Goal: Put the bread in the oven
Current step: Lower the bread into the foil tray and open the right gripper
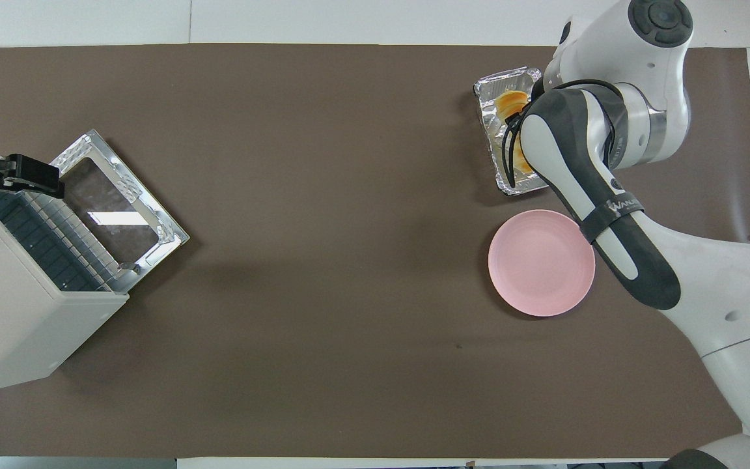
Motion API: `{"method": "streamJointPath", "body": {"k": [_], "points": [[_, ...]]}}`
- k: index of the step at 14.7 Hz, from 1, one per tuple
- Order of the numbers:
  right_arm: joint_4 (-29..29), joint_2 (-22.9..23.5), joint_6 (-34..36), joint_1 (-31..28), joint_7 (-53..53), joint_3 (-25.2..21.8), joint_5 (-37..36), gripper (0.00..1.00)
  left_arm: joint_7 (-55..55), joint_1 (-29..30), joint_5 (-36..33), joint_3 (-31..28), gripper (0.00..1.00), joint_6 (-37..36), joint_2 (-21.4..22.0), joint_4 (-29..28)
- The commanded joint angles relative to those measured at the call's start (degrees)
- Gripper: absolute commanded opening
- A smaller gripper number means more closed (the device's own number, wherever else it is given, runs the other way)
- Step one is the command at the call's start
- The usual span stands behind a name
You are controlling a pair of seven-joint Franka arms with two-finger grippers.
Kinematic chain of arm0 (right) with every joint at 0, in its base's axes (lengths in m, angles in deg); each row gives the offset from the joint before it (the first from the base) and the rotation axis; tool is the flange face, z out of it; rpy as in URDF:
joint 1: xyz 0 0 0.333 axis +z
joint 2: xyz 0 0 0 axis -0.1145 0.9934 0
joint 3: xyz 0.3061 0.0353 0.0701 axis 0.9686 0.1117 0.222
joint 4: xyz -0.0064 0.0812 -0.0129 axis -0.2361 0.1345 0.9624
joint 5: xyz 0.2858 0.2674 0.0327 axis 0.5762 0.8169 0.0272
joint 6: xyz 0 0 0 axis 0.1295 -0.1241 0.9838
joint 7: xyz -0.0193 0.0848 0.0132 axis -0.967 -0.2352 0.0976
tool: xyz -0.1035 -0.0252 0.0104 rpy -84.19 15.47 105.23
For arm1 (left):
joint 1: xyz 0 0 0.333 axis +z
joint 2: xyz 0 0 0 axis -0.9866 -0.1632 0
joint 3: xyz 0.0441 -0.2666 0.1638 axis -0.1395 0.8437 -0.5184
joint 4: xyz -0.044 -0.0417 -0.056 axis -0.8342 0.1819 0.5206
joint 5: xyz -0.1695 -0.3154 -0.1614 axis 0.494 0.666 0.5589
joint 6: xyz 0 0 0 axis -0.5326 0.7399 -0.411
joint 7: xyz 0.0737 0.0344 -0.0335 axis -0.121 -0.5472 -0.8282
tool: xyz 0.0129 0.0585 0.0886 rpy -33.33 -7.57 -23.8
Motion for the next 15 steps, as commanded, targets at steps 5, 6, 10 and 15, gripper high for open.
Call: {"method": "streamJointPath", "body": {"k": [5, 6, 10, 15], "points": [[11.4, -4.0, -9.8, -0.3, -3.9, 0.4, 1.0, 0.0, -0.3, -0.2, -0.8, -0.2, 1.0, -0.1, 0.6, -0.3], [11.7, -4.0, -10.2, -0.2, -3.8, 0.4, 1.0, 0.0, -0.3, -0.2, -0.8, -0.2, 1.0, -0.1, 0.6, -0.3], [11.5, -4.4, -8.4, -0.2, -3.7, 0.4, 1.0, 1.0, -0.3, -0.2, -0.8, -0.2, 1.0, -0.1, 0.6, -0.3], [4.7, -3.4, 0.4, -1.4, -3.7, 0.1, 0.6, 1.0, -0.2, -0.2, -0.8, -0.2, 1.0, -0.1, 0.6, -0.3]]}}
